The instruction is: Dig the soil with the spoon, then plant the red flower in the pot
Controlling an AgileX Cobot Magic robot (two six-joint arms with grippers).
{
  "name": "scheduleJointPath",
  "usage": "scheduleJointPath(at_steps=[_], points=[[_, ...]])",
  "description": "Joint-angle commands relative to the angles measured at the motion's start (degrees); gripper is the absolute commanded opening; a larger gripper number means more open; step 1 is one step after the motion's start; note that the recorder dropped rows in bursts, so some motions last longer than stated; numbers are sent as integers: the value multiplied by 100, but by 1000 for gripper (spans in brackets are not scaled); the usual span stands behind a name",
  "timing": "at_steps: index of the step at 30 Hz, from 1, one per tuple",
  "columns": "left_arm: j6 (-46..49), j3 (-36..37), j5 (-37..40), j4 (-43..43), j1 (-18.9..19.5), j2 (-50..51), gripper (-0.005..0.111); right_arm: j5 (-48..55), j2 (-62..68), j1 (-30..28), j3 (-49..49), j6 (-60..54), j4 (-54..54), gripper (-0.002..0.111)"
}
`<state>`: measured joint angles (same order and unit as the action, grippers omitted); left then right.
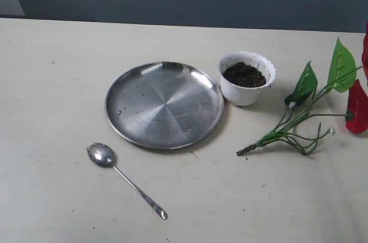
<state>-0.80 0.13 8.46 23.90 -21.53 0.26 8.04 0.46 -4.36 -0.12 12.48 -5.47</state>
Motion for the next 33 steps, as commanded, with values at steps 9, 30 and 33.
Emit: scheduleJointPath(at_steps=[9, 30, 33], points=[[-32, -13, -61, -45, -38, -26, 1, -2569, -32, -20, 12, 275, 1512, 24], [-32, -13, -61, -45, -38, -26, 1, -3289, -32, -20, 12, 1935, 2256, 24], [-32, -13, -61, -45, -38, -26, 1, -3772, -32, -20, 12, 2356, 2318, 24]])
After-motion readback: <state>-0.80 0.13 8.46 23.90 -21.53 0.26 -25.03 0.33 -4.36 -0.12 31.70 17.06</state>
